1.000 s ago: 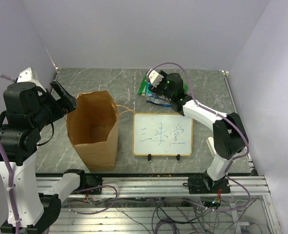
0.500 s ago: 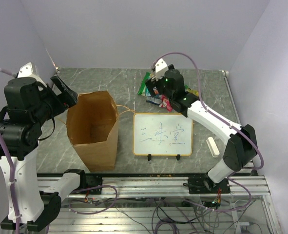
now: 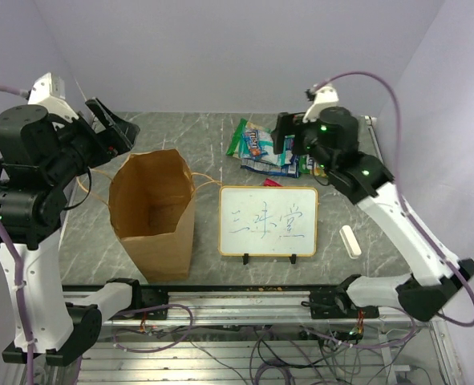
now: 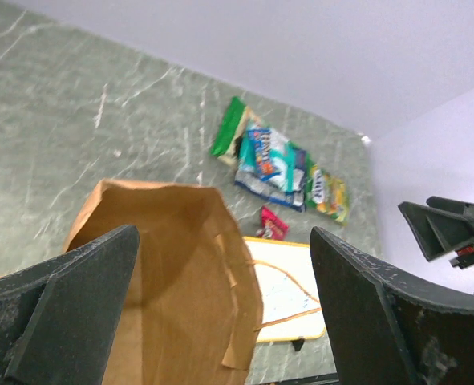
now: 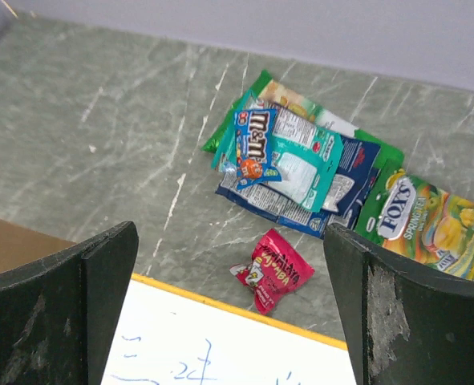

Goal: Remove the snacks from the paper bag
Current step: Place the snack at the center of the board, then reset both arms

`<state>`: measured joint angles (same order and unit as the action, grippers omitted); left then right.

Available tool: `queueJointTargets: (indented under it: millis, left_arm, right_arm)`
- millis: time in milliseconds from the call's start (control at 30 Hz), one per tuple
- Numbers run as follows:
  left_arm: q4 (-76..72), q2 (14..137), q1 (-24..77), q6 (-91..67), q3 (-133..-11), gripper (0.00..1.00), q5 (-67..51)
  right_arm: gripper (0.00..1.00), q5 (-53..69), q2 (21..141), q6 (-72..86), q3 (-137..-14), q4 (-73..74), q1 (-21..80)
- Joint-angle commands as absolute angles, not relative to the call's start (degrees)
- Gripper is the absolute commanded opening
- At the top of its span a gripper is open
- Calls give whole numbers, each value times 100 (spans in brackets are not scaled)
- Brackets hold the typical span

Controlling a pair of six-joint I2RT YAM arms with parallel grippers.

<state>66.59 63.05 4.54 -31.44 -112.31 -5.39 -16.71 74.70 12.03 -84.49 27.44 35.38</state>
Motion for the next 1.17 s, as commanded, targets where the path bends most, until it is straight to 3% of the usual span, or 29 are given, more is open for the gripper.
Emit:
queueJointTargets:
  millis: [0, 433, 1133]
  left_arm:
    - [5942, 6347, 431, -3042, -11775, 98, -1135]
    - [4601, 5602, 432, -3059, -11613, 97, -60]
    - [5032, 5777, 431, -3111, -11718, 96, 21]
  right_arm:
    - [100, -1882, 6767, 1283, -9040, 3234, 3533]
    - [100, -2487, 5677, 1333, -10430, 4040, 3540]
    - [100, -3081, 6277, 1565, -11367, 4800, 3533]
